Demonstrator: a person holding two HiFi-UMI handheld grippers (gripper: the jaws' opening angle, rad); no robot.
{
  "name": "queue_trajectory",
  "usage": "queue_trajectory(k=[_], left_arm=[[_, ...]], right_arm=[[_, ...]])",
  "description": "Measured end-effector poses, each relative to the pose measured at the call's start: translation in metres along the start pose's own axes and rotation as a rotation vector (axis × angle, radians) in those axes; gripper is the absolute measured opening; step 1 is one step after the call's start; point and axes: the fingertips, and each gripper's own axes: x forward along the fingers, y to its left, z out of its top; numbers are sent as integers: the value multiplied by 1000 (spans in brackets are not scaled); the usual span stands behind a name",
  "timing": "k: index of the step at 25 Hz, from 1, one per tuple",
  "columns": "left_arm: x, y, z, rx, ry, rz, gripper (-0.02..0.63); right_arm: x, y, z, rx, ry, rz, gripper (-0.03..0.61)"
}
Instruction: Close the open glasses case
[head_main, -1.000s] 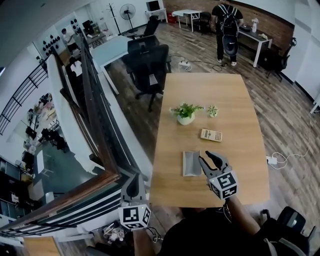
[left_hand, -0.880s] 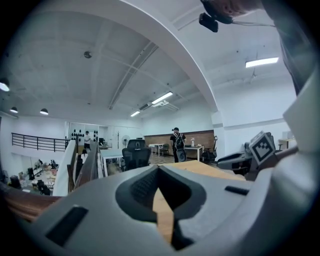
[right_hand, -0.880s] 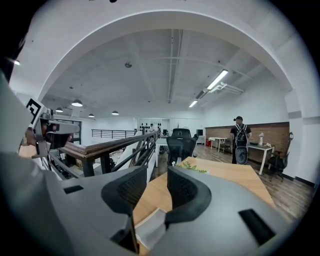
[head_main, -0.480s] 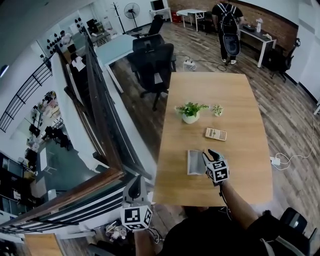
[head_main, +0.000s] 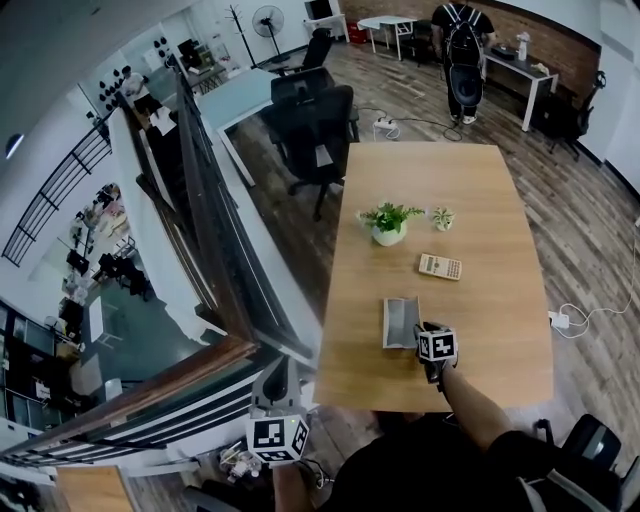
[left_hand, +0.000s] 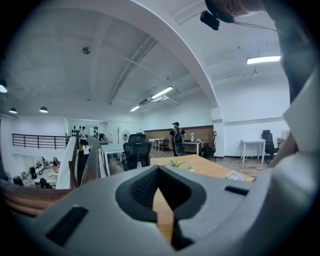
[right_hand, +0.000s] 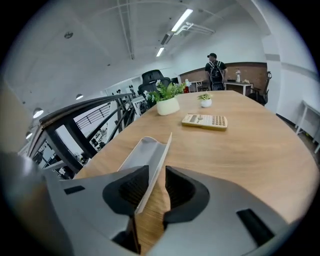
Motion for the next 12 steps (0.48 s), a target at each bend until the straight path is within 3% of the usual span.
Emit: queue_trajectory(k=[8,12], left_arm=[[1,-6,1,4,5,-7,-2],[0,-6,2,7,0,-3,-2]], right_arm=[[5,4,-1,-45,19,-13,59],[1,7,14,-214,1,-62,30]])
